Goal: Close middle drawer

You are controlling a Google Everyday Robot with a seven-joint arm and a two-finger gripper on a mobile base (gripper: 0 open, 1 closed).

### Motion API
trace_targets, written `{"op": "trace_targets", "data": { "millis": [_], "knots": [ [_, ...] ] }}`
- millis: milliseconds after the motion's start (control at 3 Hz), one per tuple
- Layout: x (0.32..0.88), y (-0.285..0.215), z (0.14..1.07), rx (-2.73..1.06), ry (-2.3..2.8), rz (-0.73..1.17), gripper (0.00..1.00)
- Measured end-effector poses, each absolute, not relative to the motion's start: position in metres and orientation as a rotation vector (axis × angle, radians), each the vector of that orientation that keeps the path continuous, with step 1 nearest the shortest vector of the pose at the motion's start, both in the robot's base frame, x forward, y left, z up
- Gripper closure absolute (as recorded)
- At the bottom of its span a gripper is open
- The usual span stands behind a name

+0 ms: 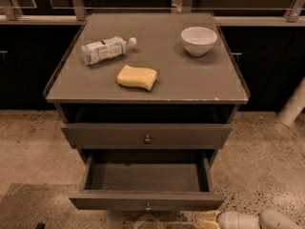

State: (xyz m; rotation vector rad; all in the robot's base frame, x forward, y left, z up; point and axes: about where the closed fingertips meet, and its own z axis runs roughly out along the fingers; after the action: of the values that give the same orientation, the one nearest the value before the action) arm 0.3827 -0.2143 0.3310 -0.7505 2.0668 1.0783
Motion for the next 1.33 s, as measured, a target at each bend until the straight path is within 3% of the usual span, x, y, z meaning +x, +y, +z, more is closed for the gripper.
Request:
{"op": "trace_targets", "data": {
  "millis": [333,667,1000,1333],
  "knots": [
    [0.419,-0.207,0.337,-0.788,2.016,1.054,1.00],
    [0.418,-0.207,0.337,-0.789,2.016,1.053,1.00],
    [0.470,-0.196,0.352,-0.867,1.984,0.991,1.00],
    [0.470,-0.195,0.353,-0.872,1.983,0.986,1.00]
  ]
}}
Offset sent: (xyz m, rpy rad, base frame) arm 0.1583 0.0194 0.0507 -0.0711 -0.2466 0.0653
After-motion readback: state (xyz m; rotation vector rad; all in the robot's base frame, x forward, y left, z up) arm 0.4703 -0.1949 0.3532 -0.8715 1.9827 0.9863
